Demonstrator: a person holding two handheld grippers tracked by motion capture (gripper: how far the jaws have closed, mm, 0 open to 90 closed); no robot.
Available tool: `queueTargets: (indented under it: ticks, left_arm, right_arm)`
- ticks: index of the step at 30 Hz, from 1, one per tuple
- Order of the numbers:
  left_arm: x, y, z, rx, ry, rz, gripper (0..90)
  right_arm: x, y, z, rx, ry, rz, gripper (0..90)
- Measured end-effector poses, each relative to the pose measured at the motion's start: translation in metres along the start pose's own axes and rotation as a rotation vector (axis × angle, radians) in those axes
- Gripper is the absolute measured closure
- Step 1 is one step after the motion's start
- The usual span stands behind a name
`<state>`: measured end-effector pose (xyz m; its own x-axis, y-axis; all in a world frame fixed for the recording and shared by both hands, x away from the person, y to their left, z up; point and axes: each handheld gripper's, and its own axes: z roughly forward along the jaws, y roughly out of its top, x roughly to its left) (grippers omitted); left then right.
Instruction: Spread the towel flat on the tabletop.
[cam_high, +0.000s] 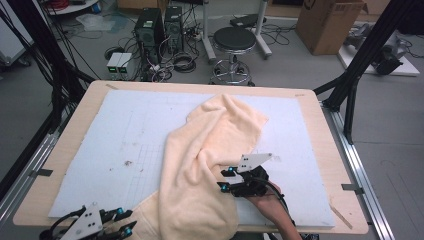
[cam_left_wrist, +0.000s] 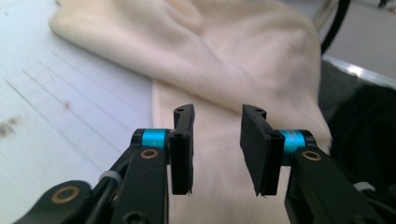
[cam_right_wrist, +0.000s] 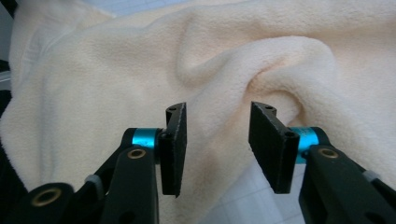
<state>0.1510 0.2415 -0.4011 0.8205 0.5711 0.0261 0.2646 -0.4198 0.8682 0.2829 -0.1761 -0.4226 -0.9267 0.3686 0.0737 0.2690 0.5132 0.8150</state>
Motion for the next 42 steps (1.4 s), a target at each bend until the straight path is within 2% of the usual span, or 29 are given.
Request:
queueTargets:
  ticks: [2, 3, 4, 5, 7, 8, 9, 11, 13, 14, 15, 16, 18, 20, 21, 22, 24, 29, 33, 35, 36, 37, 38, 39, 40, 42]
  left_arm:
    - [0.012, 0.009, 0.014, -0.026, 0.001, -0.025, 57.8]
    - [0.012, 0.009, 0.014, -0.026, 0.001, -0.025, 56.9]
    - [0.018, 0.013, 0.023, -0.028, -0.001, -0.023, 56.2]
    - [0.030, 0.021, 0.042, -0.015, -0.011, -0.024, 55.0]
    - [0.040, 0.029, 0.063, 0.012, -0.023, -0.021, 52.3]
    - [0.040, 0.029, 0.063, 0.012, -0.023, -0.021, 51.5]
    - [0.050, 0.034, 0.084, 0.050, -0.021, -0.009, 50.5]
    - [0.059, 0.037, 0.101, 0.067, -0.004, -0.021, 48.5]
    - [0.069, 0.039, 0.119, 0.115, 0.035, 0.000, 46.3]
    - [0.069, 0.039, 0.119, 0.115, 0.035, 0.000, 45.4]
    - [0.075, 0.040, 0.132, 0.147, 0.043, -0.011, 44.4]
    - [0.078, 0.040, 0.137, 0.160, 0.040, -0.013, 44.2]
    - [0.079, 0.040, 0.140, 0.165, 0.038, -0.020, 45.2]
    - [0.081, 0.041, 0.145, 0.177, 0.019, -0.029, 46.1]
    - [0.080, 0.041, 0.147, 0.183, 0.022, -0.026, 47.4]
    - [0.078, 0.041, 0.146, 0.184, 0.024, -0.023, 48.1]
    - [0.078, 0.041, 0.144, 0.187, 0.017, -0.022, 48.7]
    - [0.076, 0.043, 0.141, 0.164, 0.001, -0.015, 48.3]
    - [0.076, 0.045, 0.139, 0.152, 0.006, -0.022, 47.0]
    - [0.078, 0.046, 0.139, 0.139, 0.016, -0.035, 46.8]
    - [0.082, 0.047, 0.139, 0.129, 0.026, -0.049, 46.7]
    - [0.084, 0.047, 0.140, 0.121, 0.031, -0.065, 46.6]
    - [0.084, 0.047, 0.140, 0.121, 0.031, -0.065, 46.6]
    - [0.089, 0.047, 0.142, 0.114, 0.043, -0.094, 46.6]
    - [0.089, 0.047, 0.142, 0.114, 0.043, -0.094, 46.5]
    - [0.096, 0.047, 0.147, 0.106, 0.075, -0.127, 45.7]
  right_arm:
    - [-0.002, 0.000, 0.001, 0.004, -0.017, -0.004, 61.8]
    - [-0.002, 0.000, 0.001, 0.009, -0.028, -0.004, 63.3]
    - [-0.003, 0.000, 0.003, 0.017, -0.033, -0.003, 64.5]
    - [-0.004, 0.000, 0.004, 0.027, -0.037, -0.005, 65.0]
    - [-0.007, -0.001, 0.008, 0.049, -0.048, -0.002, 65.0]
    - [-0.009, -0.001, 0.009, 0.051, -0.048, 0.002, 65.0]
    - [-0.010, -0.001, 0.011, 0.055, -0.051, 0.006, 64.8]
    - [-0.011, -0.001, 0.014, 0.063, -0.049, 0.020, 63.8]
    - [-0.012, -0.001, 0.019, 0.078, -0.050, 0.012, 64.2]
    - [-0.011, 0.000, 0.023, 0.102, -0.054, 0.007, 65.6]
    - [-0.011, -0.001, 0.027, 0.125, -0.056, -0.009, 68.9]
    - [-0.010, -0.001, 0.030, 0.132, -0.050, -0.013, 73.2]
    - [-0.010, 0.001, 0.029, 0.139, -0.038, -0.020, 82.8]
    - [-0.010, 0.001, 0.028, 0.141, -0.036, -0.023, 84.5]
    - [-0.009, 0.001, 0.023, 0.155, -0.016, -0.022, 85.2]
    - [-0.008, 0.000, 0.018, 0.167, -0.018, -0.034, 85.3]
    - [-0.002, -0.001, 0.003, 0.150, -0.035, -0.055, 85.2]
    - [0.013, -0.013, -0.040, 0.103, -0.059, -0.030, 85.2]
    - [0.027, -0.025, -0.060, 0.096, -0.067, -0.031, 84.6]
    - [0.029, -0.026, -0.064, 0.100, -0.066, -0.025, 83.6]
    - [0.029, -0.027, -0.068, 0.077, -0.055, -0.020, 73.9]
    - [0.027, -0.027, -0.070, 0.063, -0.068, -0.010, 71.0]
    - [0.024, -0.026, -0.071, 0.044, -0.072, -0.003, 69.3]
    - [0.020, -0.024, -0.072, 0.026, -0.088, 0.006, 65.9]
    - [0.015, -0.022, -0.072, 0.004, -0.102, 0.022, 64.7]
    - [0.003, -0.018, -0.068, -0.020, -0.124, 0.053, 60.8]
